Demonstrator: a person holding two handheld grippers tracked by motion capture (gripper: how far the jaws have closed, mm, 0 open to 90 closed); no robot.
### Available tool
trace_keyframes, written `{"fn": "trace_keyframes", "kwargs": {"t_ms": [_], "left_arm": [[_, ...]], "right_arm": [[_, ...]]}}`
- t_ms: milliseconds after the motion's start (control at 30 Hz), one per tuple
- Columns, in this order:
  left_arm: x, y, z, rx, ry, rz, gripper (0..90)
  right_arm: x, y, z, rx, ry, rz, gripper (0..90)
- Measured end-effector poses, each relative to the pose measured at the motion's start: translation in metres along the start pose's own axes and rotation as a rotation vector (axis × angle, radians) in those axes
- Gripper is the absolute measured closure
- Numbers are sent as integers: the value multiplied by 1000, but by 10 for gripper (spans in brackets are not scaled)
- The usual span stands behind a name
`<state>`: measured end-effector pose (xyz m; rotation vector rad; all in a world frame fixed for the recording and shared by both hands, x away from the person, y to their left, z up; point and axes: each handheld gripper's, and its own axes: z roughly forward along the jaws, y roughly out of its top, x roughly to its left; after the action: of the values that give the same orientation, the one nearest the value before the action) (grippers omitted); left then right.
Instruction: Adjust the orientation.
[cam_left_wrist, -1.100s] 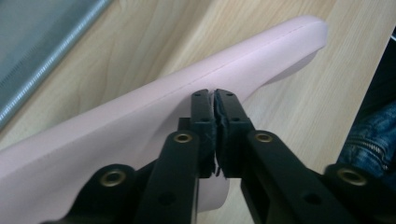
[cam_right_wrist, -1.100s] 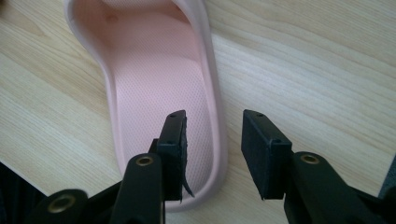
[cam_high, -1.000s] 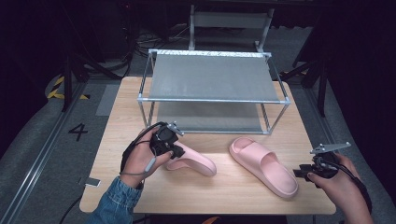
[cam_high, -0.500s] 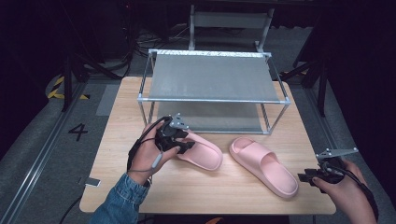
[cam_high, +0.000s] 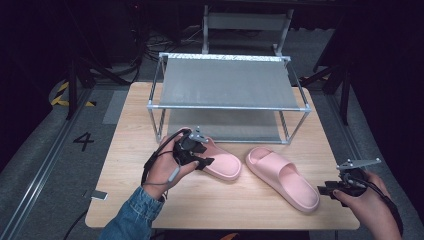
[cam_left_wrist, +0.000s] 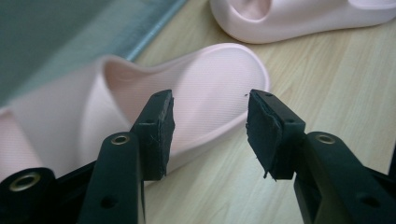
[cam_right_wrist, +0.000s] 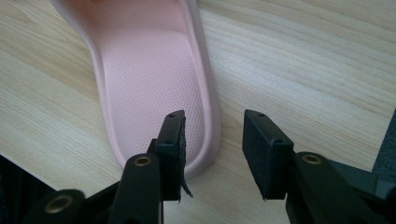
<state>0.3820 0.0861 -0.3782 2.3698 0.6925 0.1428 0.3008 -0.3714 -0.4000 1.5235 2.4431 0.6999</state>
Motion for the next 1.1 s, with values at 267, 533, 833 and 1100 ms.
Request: {"fn": "trace_keyframes", "kwargs": {"t_ms": [267, 533, 833, 1100], "left_arm": [[-2, 1, 31, 4, 20, -43, 633], [6, -4, 43, 52, 80, -97, 686], [10, -16, 29, 81, 111, -157, 716], [19, -36, 3, 94, 156, -242, 687]], "right_arm": [[2, 0, 3, 9, 2, 0, 609], [2, -2, 3, 15, -6, -1, 609], [3, 4, 3, 13, -6, -17, 610], [6, 18, 12, 15, 10, -48, 606]]}}
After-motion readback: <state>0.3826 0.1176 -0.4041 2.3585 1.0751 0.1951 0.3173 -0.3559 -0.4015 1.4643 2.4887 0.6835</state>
